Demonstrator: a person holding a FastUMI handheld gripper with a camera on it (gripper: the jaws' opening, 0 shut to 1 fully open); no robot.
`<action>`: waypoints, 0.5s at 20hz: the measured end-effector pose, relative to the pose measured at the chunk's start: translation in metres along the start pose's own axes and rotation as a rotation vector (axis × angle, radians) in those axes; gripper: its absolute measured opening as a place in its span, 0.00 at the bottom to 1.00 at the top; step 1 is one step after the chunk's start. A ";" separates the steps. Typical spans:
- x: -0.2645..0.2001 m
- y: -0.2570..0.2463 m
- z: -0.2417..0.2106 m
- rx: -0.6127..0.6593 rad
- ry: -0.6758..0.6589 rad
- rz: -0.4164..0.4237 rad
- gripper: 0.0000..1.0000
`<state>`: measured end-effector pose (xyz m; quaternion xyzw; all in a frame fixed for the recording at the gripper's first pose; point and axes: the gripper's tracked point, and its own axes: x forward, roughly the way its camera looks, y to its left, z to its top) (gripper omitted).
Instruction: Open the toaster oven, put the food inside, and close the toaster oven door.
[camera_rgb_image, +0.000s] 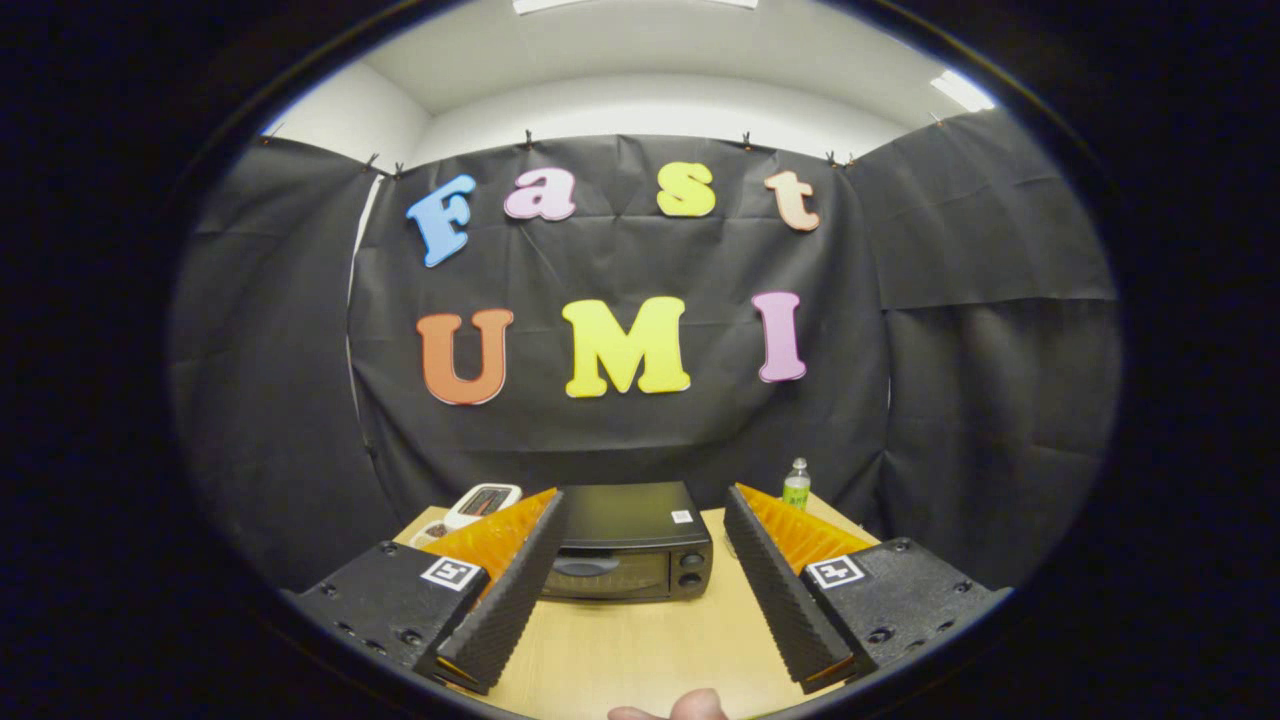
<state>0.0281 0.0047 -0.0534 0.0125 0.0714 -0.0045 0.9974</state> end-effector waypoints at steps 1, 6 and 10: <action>0.008 0.005 -0.008 -0.003 0.023 0.016 1.00; 0.056 0.032 -0.040 0.021 0.086 0.085 1.00; 0.106 0.049 -0.067 0.028 0.141 0.113 1.00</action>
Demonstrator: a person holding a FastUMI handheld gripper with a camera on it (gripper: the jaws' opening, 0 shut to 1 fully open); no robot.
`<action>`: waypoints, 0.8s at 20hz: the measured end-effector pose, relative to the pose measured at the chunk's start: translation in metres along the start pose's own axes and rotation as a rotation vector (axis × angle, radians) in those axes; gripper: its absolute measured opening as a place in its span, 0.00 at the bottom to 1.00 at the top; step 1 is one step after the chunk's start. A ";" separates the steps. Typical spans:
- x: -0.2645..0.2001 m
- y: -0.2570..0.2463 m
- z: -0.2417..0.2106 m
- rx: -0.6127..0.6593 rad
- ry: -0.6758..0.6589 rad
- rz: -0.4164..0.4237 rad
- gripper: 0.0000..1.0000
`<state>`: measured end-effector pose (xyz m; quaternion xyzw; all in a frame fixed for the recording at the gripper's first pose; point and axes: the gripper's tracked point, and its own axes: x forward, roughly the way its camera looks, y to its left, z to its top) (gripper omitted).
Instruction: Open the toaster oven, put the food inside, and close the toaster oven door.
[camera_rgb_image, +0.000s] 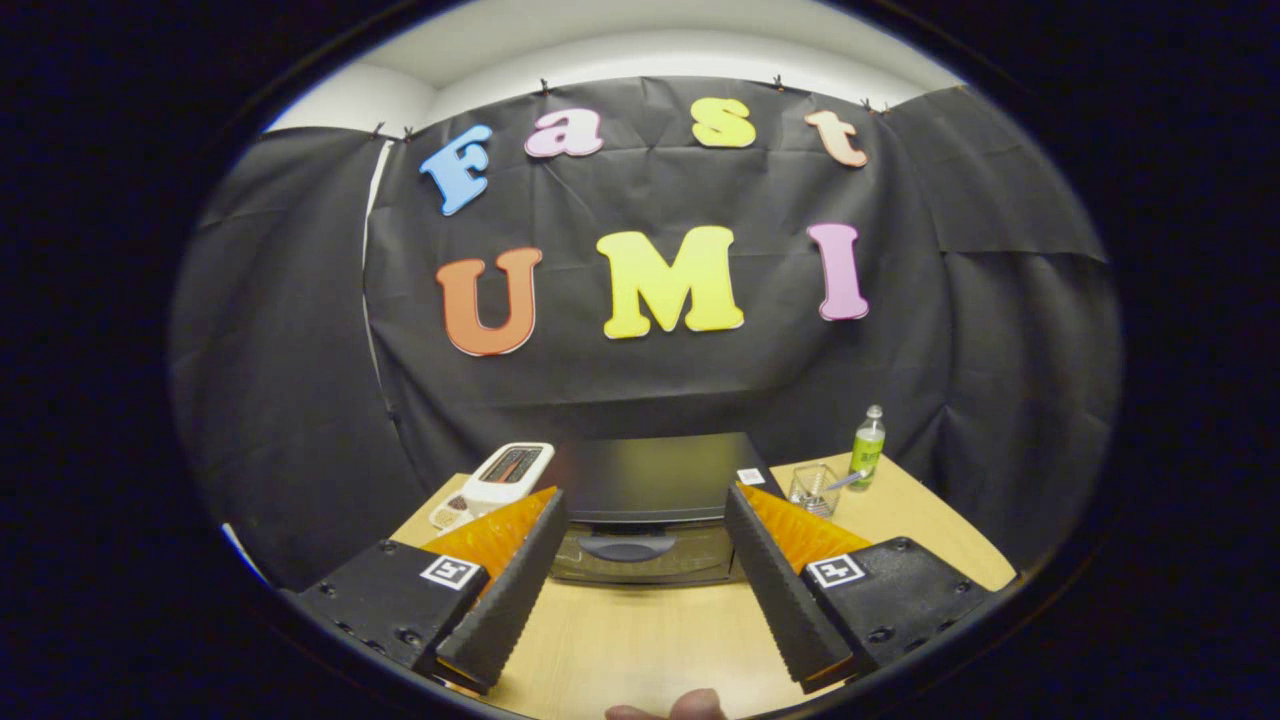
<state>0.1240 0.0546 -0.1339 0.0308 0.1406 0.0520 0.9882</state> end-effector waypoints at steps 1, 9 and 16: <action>0.014 0.001 -0.005 -0.005 0.012 0.004 1.00; 0.101 0.008 -0.056 0.011 0.149 0.003 1.00; 0.143 0.012 -0.095 -0.008 0.235 -0.016 1.00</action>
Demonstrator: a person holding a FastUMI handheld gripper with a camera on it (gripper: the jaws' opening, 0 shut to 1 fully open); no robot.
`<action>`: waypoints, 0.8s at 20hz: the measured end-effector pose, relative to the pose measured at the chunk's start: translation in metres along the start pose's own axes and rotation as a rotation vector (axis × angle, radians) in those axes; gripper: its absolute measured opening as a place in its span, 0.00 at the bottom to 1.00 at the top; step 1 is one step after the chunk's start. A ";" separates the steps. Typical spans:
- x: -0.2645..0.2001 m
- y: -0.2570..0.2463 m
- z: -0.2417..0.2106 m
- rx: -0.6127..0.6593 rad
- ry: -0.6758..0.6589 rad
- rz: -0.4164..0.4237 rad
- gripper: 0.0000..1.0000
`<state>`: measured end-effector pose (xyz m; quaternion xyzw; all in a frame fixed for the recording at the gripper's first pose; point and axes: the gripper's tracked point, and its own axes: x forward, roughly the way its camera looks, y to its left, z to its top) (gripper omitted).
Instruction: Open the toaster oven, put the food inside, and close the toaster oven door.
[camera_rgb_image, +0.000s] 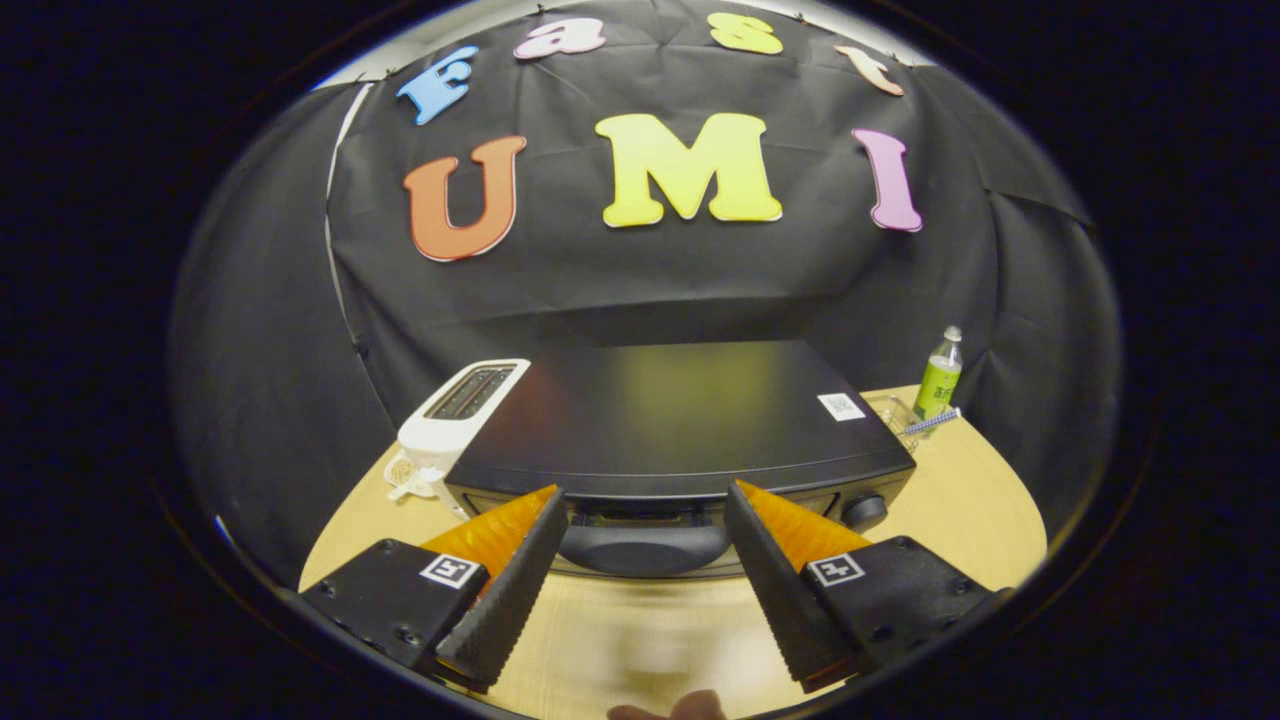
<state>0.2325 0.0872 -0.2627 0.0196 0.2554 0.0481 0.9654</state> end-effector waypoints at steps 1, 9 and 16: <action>0.002 0.000 -0.001 -0.007 0.007 -0.008 1.00; 0.017 -0.002 -0.012 -0.038 0.022 -0.067 1.00; -0.019 -0.004 -0.054 -0.015 0.067 -0.085 1.00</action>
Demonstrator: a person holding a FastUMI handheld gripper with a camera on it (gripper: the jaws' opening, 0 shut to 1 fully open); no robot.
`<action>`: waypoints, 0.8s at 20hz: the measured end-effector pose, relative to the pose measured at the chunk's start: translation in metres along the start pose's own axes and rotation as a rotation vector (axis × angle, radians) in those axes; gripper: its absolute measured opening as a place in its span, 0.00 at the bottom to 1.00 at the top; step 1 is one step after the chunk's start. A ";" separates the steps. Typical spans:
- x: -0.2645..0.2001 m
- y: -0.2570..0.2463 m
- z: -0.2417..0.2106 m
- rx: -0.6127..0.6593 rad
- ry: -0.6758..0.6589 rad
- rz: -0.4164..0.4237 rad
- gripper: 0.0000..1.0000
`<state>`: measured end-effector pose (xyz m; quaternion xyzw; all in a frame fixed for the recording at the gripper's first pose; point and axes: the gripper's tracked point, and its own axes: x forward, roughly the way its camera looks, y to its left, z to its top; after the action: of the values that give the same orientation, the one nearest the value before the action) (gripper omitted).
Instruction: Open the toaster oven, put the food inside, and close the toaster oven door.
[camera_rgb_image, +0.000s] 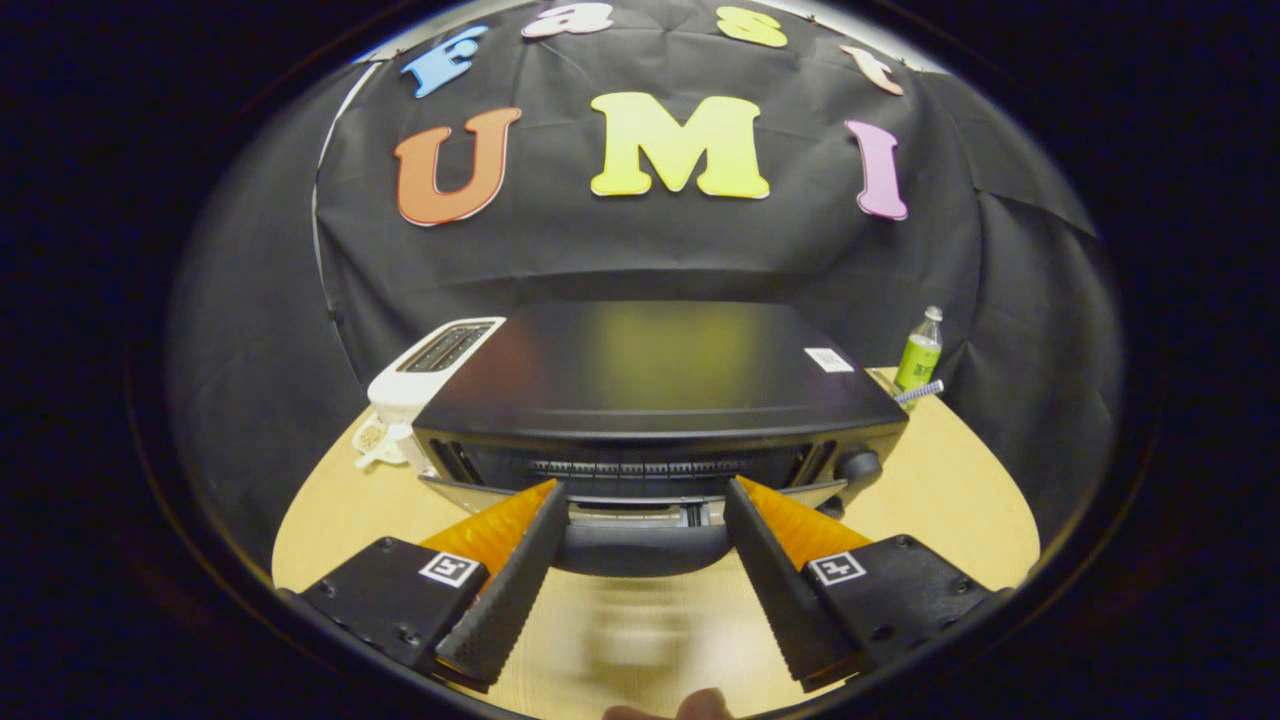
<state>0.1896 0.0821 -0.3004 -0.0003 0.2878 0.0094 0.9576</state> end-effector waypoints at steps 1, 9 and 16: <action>-0.007 0.001 -0.009 -0.009 -0.005 -0.001 1.00; -0.027 -0.008 -0.108 -0.010 0.173 0.052 1.00; -0.082 -0.018 -0.084 -0.003 0.119 0.120 1.00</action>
<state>0.0753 0.0622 -0.3260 0.0149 0.3437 0.0670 0.9366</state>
